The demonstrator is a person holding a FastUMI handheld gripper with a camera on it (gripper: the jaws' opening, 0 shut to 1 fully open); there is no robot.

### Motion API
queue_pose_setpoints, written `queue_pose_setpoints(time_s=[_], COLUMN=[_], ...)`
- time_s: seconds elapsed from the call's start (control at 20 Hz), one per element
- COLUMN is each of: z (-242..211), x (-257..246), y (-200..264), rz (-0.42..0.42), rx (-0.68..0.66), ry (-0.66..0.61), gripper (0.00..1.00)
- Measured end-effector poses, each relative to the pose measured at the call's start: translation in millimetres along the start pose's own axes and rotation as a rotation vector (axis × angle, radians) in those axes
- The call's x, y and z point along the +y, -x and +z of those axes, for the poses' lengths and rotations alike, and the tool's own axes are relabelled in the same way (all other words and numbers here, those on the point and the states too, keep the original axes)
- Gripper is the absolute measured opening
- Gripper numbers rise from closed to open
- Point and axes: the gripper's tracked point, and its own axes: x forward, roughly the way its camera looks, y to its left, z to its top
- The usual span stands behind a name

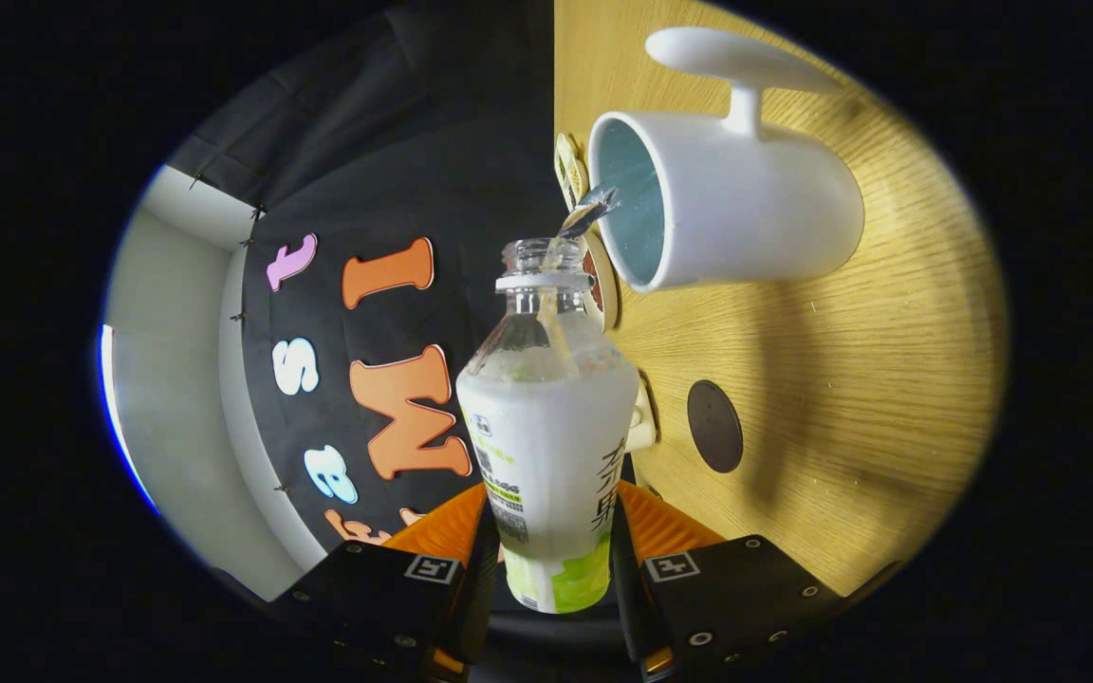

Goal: Take the bottle from table, then pour the juice into the cup, finally place the bottle on the coaster

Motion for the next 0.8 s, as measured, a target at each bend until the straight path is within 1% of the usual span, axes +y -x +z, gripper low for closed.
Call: queue_pose_setpoints(time_s=[0.15, 0.8], z=[-0.5, -2.1], x=[2.4, 17.1], y=[1.1, 0.3], rz=[0.019, 0.046], rx=[-0.004, -0.015], ry=[-0.029, -0.124], gripper=[0.56, 0.56])
